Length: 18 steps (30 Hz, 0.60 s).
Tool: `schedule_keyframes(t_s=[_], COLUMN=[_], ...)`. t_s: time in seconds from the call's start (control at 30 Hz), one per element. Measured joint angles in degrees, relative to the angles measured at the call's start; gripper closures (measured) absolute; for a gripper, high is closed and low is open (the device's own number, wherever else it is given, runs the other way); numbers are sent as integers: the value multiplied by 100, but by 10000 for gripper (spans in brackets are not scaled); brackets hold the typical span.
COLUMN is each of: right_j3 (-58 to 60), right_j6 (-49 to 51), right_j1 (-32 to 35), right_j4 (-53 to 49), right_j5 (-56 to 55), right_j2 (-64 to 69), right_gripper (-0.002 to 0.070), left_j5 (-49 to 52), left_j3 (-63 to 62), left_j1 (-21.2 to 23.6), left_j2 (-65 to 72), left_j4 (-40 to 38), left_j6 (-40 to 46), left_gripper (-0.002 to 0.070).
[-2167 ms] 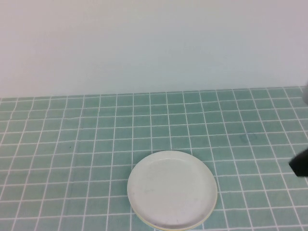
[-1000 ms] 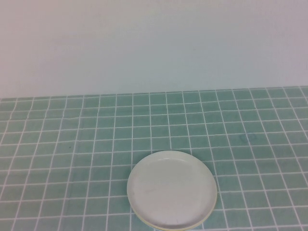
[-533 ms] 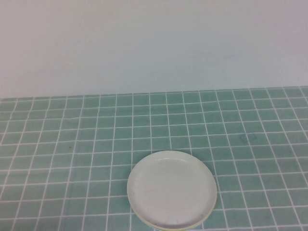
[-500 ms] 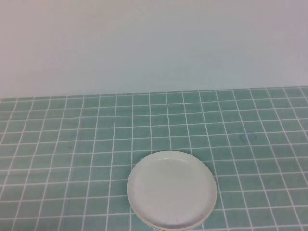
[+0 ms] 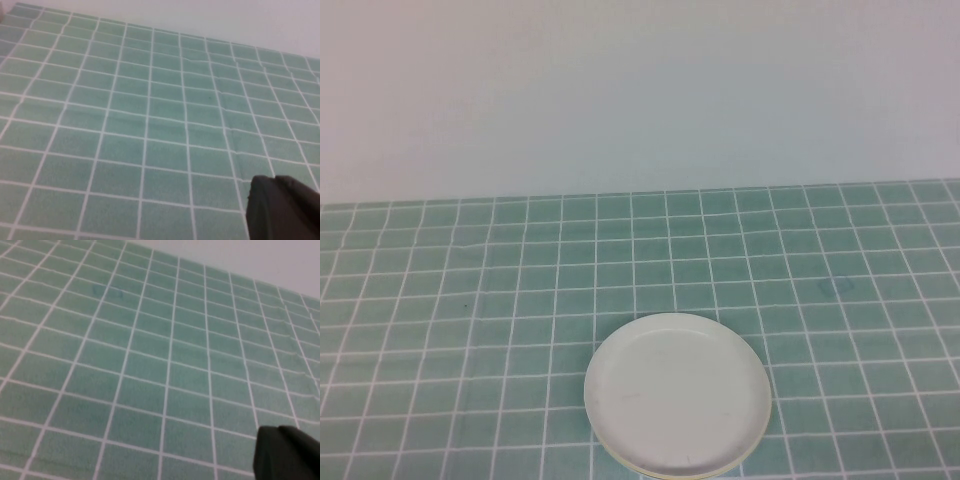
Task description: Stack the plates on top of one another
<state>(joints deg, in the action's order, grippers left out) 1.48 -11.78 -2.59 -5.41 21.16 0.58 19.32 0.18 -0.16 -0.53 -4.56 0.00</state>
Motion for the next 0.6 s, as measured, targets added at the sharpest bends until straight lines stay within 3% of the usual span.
schedule_keyframes(t_s=[0.4, 0.6], right_j3=[-10, -10], right_j6=[9, 22], right_j1=[0, 18], right_j4=[78, 689], right_j5=[25, 11], right_j2=[-62, -108], right_gripper=[676, 676], left_j5=[-3, -3], left_j3=[0, 0], left_j1=[50, 50], left_j2=[0, 0], left_j4=[-11, -11], left_j6=[0, 0], left_gripper=[676, 676])
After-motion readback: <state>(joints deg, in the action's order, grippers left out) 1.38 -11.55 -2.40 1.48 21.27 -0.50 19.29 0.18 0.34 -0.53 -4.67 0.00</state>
